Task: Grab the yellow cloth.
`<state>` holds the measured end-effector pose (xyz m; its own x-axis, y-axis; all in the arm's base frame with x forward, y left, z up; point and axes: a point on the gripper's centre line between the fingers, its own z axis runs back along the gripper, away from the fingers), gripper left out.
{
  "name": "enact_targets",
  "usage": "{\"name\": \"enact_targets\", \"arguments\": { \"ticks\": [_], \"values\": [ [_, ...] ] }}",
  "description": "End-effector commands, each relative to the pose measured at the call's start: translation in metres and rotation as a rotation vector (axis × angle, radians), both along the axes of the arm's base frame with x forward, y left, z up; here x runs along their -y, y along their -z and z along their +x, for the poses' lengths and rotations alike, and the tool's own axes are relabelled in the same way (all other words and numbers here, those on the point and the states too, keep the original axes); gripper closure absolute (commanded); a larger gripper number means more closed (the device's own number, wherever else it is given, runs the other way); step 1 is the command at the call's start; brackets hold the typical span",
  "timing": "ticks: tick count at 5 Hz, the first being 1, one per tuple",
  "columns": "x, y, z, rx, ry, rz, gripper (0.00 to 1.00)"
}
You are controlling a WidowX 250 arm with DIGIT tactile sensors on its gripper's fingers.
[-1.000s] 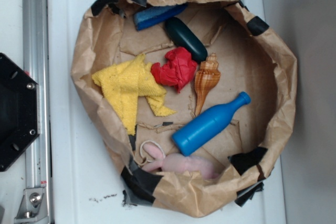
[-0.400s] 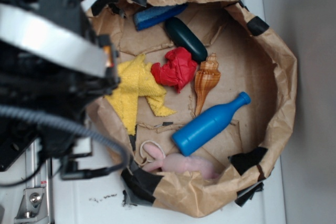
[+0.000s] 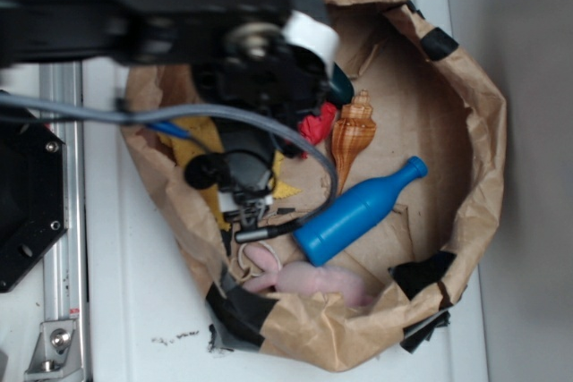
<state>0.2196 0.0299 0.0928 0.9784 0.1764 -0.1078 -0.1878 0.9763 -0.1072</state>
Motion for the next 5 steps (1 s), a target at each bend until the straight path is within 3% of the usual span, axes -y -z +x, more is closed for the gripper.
{"name": "enact_targets", "arguments": {
  "ticks": [1, 2, 3, 5],
  "values": [
    [0.008, 0.041, -0.018, -0.053, 0.105, 0.044, 0.00],
    [0.006, 0.058, -0.041, -0.135, 0.163, 0.146, 0.00],
    [-0.007, 0.079, -0.039, -0.160, 0.200, 0.190, 1.00],
    [-0.011, 0.078, -0.035, -0.164, 0.196, 0.204, 1.00]
  ]
}}
